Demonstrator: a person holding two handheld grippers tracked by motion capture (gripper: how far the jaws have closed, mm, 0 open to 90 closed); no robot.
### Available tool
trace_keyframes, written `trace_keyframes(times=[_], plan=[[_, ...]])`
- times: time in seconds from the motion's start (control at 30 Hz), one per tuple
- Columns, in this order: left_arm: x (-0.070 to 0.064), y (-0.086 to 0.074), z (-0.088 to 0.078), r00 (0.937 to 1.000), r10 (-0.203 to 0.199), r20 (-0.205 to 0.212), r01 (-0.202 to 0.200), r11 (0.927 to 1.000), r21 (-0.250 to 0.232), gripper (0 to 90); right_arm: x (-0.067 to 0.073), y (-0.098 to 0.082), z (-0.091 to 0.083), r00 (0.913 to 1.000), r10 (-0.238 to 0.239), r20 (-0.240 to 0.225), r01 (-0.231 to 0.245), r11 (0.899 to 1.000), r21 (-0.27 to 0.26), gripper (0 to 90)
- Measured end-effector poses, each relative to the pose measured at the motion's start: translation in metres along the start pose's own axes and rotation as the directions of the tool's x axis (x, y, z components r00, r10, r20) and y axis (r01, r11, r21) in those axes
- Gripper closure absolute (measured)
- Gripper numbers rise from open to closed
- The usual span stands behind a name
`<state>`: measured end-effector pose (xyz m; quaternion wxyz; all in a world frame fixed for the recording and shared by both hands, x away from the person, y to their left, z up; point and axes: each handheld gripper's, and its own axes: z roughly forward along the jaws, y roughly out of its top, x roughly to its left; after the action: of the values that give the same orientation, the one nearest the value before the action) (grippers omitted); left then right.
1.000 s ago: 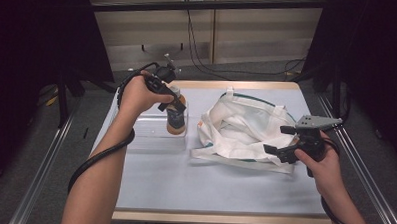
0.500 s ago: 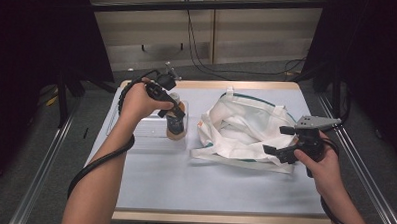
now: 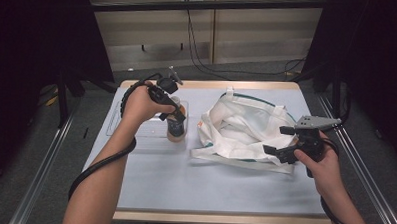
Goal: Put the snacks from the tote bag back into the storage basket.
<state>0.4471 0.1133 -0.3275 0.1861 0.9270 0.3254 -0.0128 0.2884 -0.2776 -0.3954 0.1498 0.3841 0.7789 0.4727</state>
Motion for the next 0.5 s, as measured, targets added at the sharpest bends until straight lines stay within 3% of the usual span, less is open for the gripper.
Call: trace_keyframes(times=[0.5], plan=[[-0.0013,-0.0059,0.0088,1.0000,0.003,-0.005,-0.003,1.0000,-0.006,30.4,-0.0011,-0.0009,0.0006,0.9999,0.006,-0.010,-0.006,1.000,-0.002,2.3]])
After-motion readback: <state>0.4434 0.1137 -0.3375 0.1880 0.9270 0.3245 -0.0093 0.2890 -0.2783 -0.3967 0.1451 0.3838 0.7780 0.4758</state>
